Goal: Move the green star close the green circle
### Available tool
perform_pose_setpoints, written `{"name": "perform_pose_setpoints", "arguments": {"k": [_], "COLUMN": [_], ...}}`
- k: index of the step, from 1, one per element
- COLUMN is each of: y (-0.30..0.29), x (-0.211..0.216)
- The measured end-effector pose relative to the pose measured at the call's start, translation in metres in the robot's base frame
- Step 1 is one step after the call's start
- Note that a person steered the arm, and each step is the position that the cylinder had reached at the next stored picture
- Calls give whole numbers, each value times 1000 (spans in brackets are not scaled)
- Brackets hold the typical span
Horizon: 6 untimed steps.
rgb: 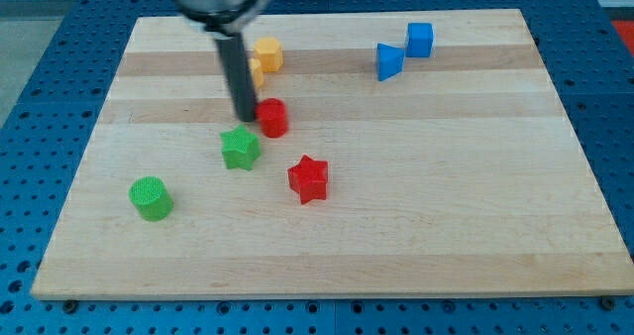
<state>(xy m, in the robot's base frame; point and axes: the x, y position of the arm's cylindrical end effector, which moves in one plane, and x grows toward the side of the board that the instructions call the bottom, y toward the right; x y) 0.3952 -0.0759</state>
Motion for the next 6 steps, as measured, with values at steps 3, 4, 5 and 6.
{"name": "perform_pose_setpoints", "arguments": {"k": [3,4,5,6], "y": [-8,-26,-46,-26], "x": [42,67,74,106]}}
